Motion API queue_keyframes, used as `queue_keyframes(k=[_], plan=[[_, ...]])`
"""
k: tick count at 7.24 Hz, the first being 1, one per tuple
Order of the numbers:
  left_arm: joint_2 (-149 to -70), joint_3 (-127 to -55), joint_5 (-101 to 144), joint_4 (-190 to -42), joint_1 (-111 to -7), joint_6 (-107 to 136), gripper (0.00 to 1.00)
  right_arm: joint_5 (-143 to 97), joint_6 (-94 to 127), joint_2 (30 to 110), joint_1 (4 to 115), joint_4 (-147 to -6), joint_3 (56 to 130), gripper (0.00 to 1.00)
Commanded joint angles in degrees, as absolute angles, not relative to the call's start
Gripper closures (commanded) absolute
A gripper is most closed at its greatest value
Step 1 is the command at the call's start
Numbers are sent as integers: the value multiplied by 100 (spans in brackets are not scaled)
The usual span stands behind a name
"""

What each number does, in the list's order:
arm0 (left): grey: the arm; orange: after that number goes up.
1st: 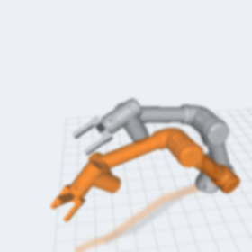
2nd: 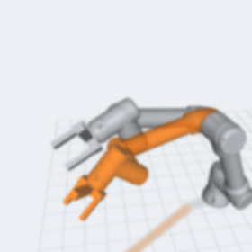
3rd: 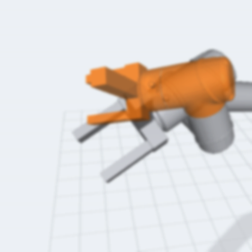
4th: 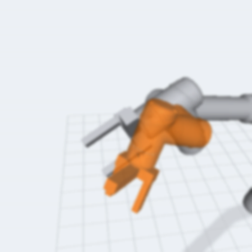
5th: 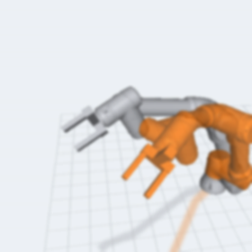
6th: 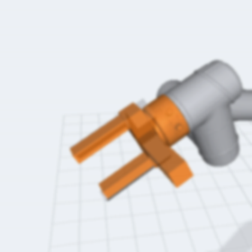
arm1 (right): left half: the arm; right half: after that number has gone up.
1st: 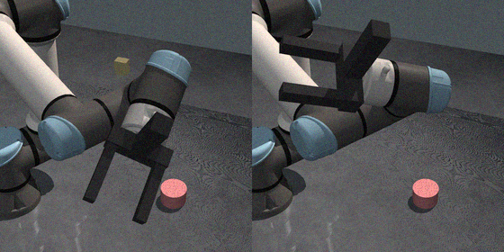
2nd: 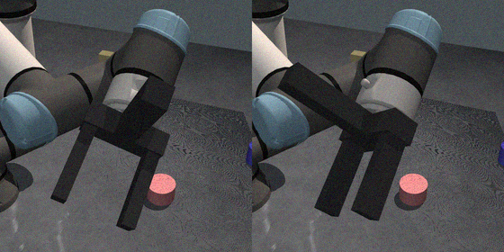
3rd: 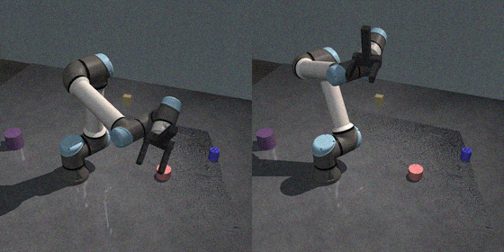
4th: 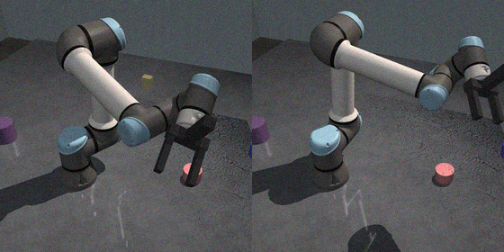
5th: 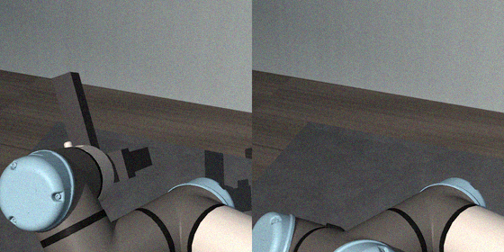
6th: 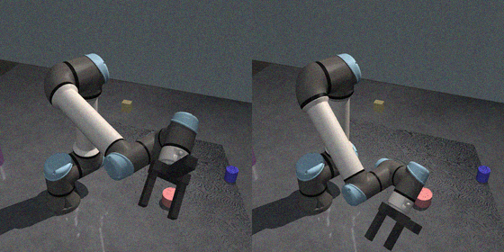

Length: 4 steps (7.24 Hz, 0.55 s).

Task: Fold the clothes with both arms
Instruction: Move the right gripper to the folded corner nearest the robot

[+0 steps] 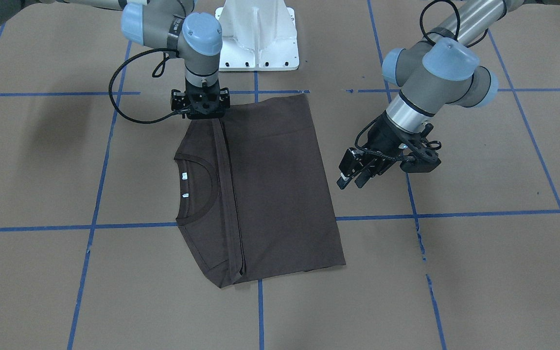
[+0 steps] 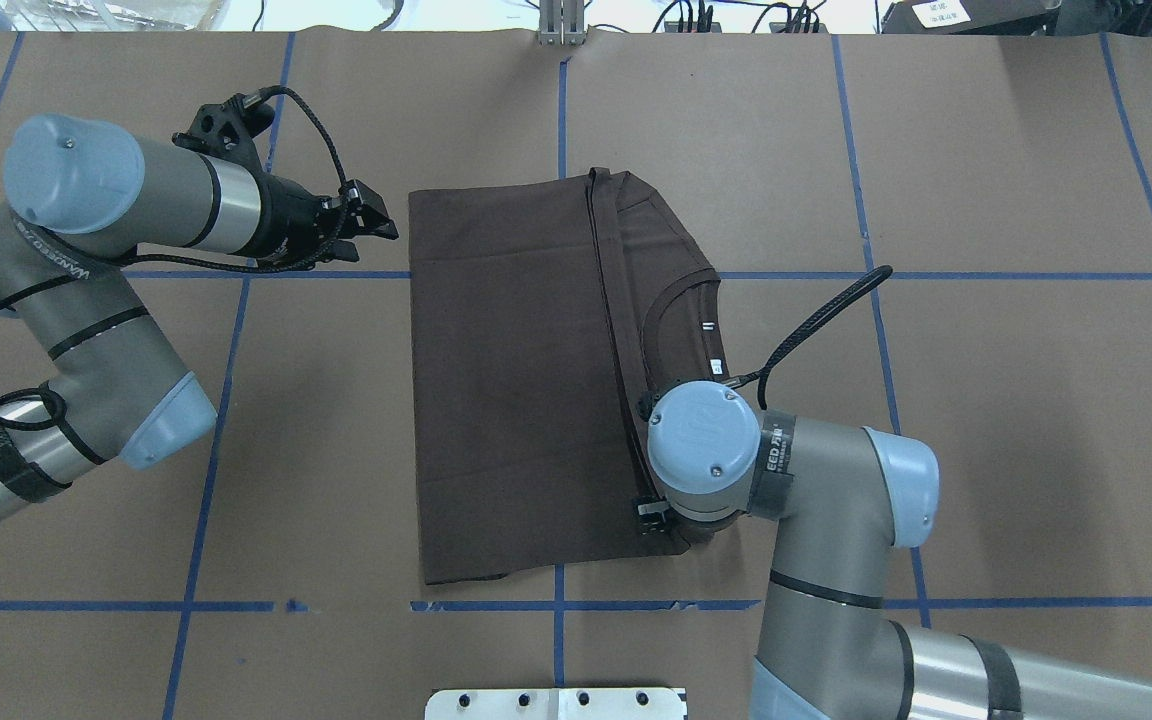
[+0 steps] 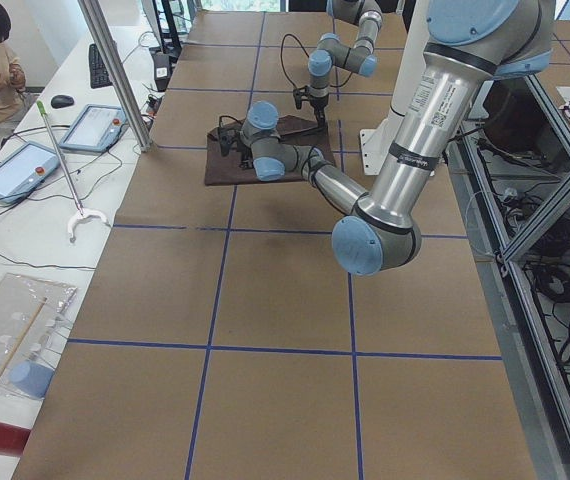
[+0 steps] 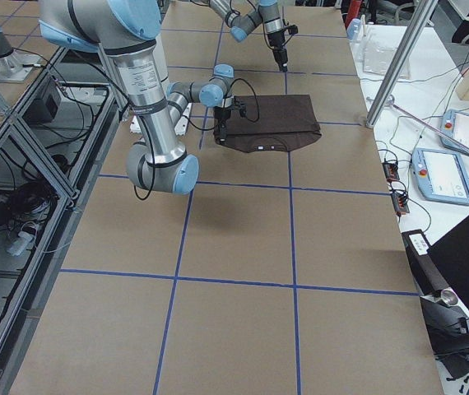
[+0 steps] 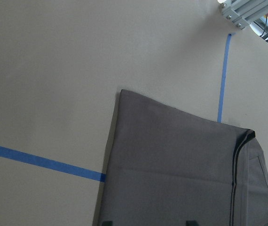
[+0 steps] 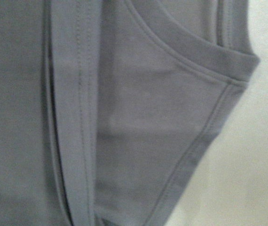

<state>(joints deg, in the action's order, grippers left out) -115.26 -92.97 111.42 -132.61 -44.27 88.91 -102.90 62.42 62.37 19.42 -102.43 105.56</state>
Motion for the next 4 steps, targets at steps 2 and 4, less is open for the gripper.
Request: queue_keyframes(k=[2, 4], plan=[[-11505, -9483, 11136, -13236, -4421, 8903, 39, -10275, 5233, 7405, 2371, -10284, 11125, 0], [-11505, -9536, 11136, -13236, -4421, 8912, 39, -10275, 5507, 6860, 2338, -10292, 11058, 0]])
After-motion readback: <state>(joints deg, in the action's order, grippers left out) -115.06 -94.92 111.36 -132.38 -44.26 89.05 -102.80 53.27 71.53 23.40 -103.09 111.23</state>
